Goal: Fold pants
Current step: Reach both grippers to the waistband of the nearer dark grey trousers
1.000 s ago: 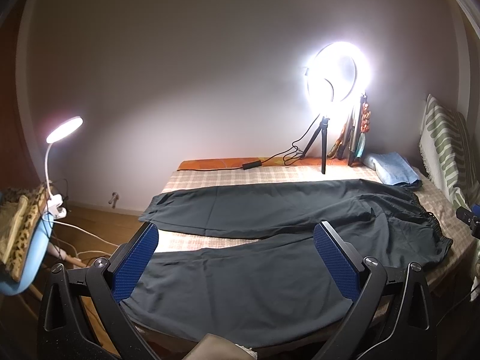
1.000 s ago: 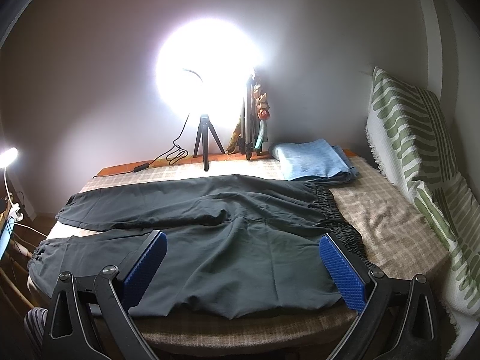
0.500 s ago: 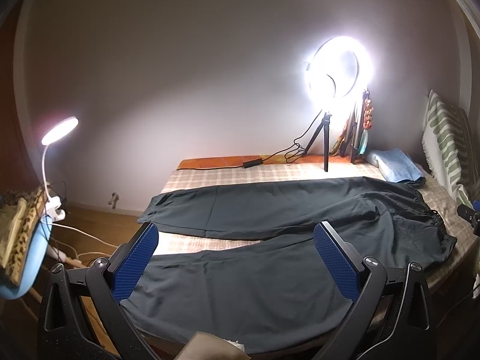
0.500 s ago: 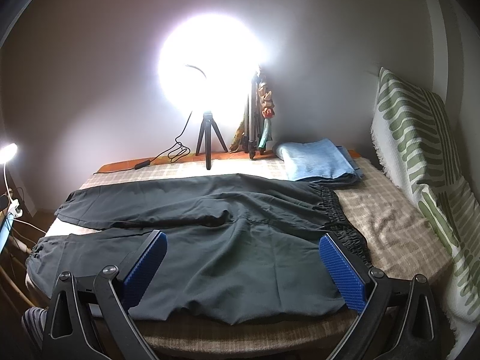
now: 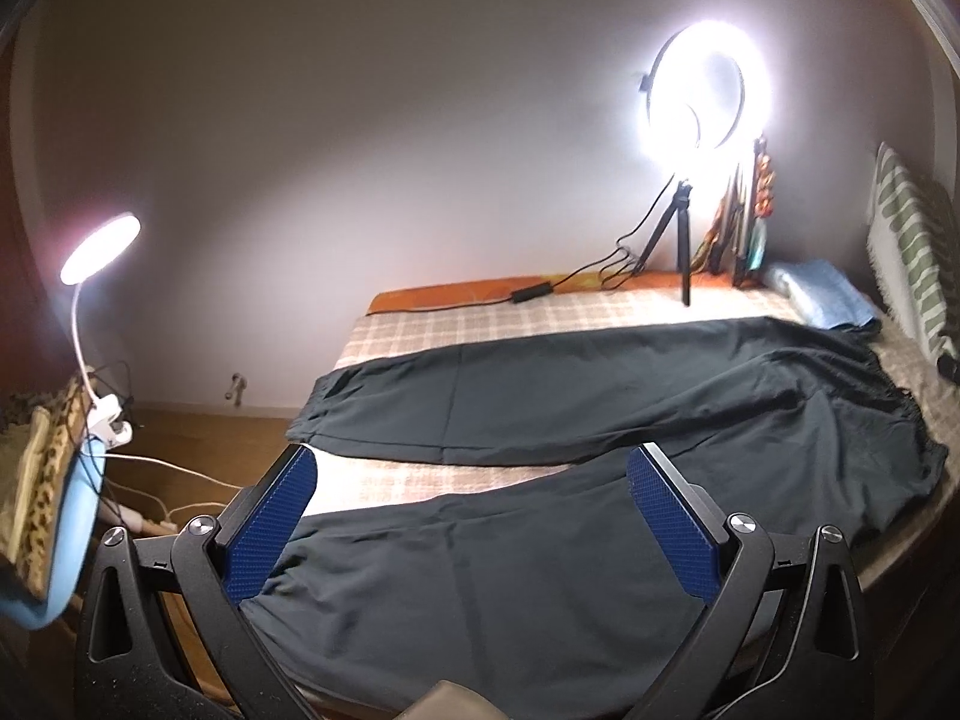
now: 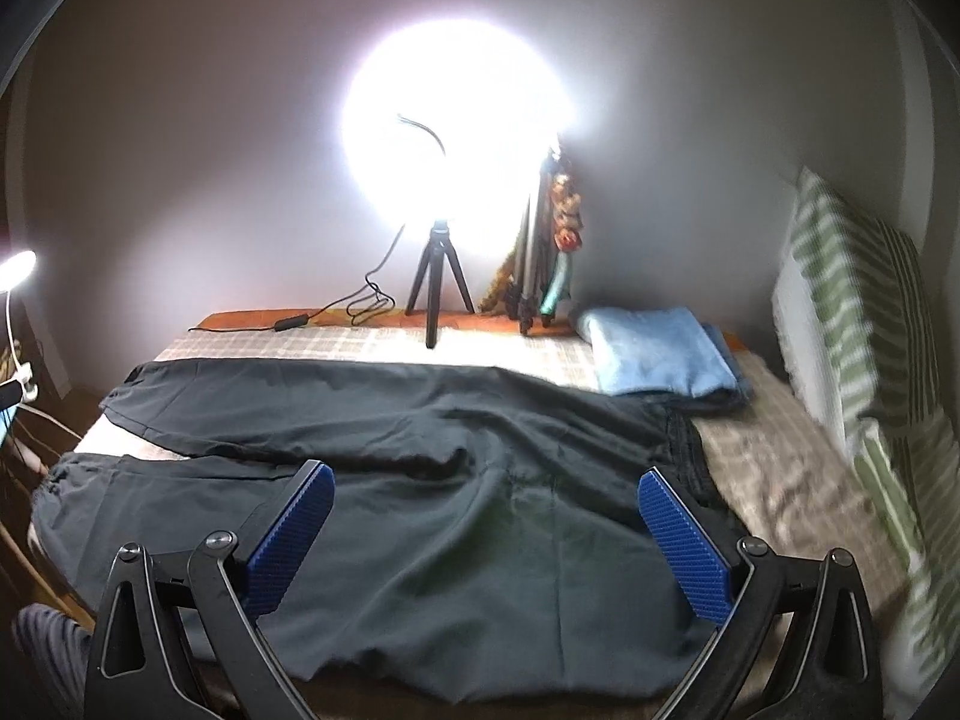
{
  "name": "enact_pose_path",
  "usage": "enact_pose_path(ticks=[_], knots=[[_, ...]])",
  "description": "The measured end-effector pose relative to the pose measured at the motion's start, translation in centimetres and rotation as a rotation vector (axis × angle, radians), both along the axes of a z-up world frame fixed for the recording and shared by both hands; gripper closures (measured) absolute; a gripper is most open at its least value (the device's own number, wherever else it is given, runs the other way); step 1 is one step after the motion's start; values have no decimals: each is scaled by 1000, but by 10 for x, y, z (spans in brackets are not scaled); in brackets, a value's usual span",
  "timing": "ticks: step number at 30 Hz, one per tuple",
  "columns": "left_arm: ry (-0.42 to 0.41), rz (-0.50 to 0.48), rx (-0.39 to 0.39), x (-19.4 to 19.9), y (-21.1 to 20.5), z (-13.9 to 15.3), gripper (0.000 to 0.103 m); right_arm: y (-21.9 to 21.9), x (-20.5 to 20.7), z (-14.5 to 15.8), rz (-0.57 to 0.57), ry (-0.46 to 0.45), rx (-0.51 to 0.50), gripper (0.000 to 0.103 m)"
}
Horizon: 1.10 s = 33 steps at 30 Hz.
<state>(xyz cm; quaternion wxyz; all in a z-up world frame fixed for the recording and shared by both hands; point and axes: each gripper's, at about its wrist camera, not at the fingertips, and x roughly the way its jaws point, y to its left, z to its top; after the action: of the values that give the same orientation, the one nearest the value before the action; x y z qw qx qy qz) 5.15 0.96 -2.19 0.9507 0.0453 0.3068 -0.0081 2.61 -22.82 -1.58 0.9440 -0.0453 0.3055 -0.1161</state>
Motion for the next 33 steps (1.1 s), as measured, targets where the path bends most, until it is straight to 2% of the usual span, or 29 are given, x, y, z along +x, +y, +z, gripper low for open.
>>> enact_pose_path(ticks=[6, 14, 21, 26, 30, 33], knots=[[60, 11, -11, 30, 29, -19, 1, -3, 43, -8, 88, 30, 1, 1], [140, 28, -97, 81, 70, -41, 1, 1, 122, -24, 234, 114, -29, 2], [202, 56, -100, 133, 99, -59, 5, 14, 189, -49, 365, 217, -43, 5], [251, 105, -155, 174, 134, -74, 5, 17, 229, -70, 413, 276, 3, 5], [290, 134, -181, 206, 153, -87, 6, 23, 258, -93, 450, 336, -30, 5], [320, 163, -229, 235, 170, -99, 6, 22, 279, -108, 464, 380, -31, 6]])
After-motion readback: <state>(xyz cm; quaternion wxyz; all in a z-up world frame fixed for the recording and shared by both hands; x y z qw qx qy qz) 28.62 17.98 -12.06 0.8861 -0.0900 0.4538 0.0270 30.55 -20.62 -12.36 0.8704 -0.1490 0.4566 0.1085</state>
